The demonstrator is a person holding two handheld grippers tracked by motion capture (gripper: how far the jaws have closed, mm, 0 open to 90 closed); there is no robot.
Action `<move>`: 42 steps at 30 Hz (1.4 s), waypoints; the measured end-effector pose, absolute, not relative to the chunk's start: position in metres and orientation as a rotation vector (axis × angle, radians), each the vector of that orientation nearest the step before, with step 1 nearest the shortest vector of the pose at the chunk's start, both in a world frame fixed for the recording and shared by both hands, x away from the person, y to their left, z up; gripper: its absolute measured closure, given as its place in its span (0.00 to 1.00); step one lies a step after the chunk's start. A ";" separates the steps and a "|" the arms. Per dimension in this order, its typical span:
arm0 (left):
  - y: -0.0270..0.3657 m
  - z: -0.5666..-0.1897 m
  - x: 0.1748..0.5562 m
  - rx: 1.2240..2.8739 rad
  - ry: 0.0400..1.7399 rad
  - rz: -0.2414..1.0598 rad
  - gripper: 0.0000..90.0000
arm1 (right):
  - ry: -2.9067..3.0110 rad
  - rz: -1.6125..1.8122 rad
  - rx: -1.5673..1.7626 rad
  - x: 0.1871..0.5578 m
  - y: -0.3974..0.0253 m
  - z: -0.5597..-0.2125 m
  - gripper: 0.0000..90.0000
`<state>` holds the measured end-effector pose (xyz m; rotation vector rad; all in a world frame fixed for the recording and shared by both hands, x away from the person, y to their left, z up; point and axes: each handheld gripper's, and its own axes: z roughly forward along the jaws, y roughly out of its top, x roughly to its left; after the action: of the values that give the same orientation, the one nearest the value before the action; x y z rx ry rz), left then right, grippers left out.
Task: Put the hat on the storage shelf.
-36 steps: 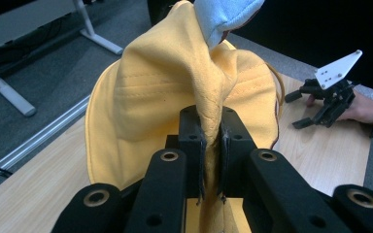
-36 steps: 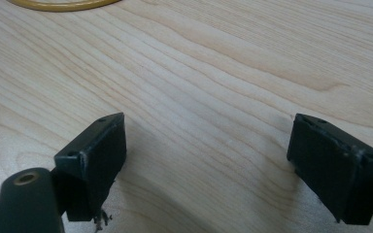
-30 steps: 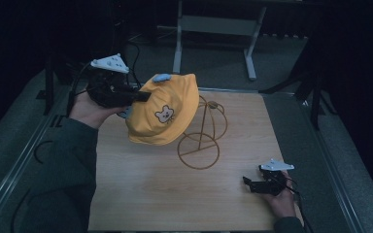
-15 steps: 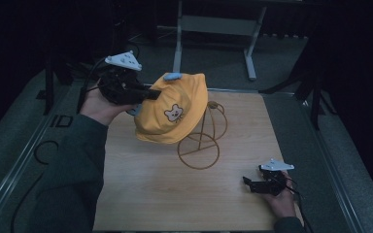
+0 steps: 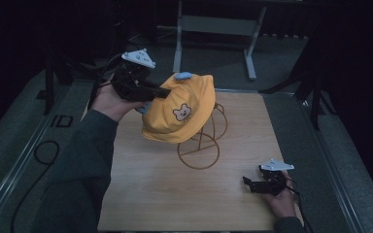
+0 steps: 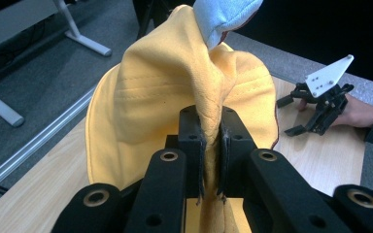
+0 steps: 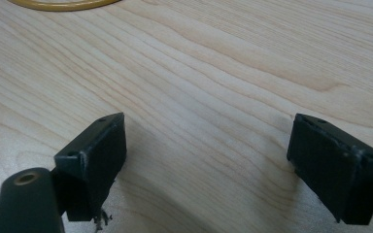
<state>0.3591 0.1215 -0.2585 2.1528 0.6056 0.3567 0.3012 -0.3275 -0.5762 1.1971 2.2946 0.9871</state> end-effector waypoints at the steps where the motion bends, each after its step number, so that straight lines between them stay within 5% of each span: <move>1: 0.122 -0.259 0.359 2.153 0.606 0.357 0.92 | 2.295 0.987 1.197 0.301 -0.328 -0.576 0.16; 42: 0.067 -0.261 0.379 2.190 0.631 0.312 0.91 | 2.296 0.984 1.195 0.301 -0.328 -0.576 0.16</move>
<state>0.3787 0.0669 -0.2610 2.1899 0.6308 0.3125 0.3012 -0.3277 -0.5762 1.1950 2.2961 0.9841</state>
